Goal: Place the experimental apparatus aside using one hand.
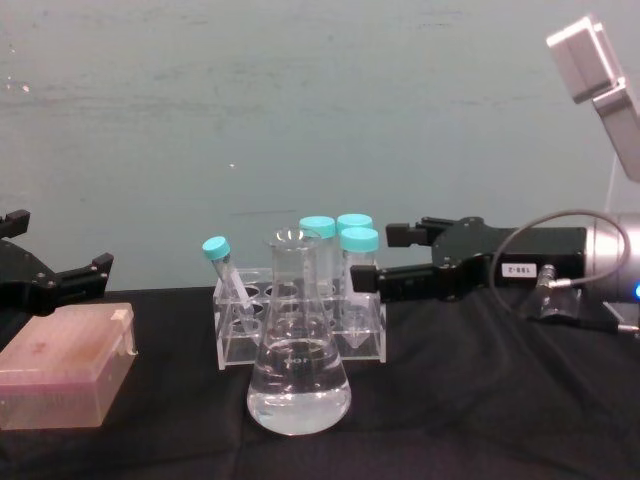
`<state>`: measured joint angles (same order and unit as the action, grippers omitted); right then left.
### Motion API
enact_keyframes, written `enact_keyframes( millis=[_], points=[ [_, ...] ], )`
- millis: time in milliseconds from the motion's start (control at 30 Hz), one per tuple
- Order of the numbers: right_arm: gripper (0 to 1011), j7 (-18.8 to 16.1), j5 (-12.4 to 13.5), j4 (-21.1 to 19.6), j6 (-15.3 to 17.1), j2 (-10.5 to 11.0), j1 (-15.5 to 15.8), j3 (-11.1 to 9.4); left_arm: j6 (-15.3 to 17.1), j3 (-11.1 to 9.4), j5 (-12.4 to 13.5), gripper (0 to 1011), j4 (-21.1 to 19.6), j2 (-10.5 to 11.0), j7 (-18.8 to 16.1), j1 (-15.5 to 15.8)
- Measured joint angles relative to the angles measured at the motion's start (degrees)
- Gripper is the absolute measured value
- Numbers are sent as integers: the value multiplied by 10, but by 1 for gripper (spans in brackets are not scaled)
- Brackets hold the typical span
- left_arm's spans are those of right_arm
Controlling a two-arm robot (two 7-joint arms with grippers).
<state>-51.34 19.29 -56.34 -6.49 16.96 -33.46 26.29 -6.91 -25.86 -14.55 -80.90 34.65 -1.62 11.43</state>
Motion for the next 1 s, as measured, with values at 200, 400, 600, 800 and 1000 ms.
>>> enact_keyframes(
  millis=[200, 400, 600, 800, 1000],
  points=[
    [1003, -10, 8, 15, 2, -3, -12, 11, 0, 0, 0, 1000, 0, 0, 0, 0],
    [1003, -16, 16, 20, 2, -3, -17, 22, 0, 0, 0, 1000, 0, 0, 0, 0],
    [1003, -21, 23, 20, 2, -3, -22, 35, 0, 0, 0, 1000, 0, 0, 0, 0],
    [1003, -24, 29, 18, 0, -3, -27, 46, 0, 0, 0, 1000, 0, 0, 0, 0],
    [1003, -26, 37, 23, -1, -8, -35, 56, 0, 0, 0, 1000, 0, 0, 0, 0]
  ],
)
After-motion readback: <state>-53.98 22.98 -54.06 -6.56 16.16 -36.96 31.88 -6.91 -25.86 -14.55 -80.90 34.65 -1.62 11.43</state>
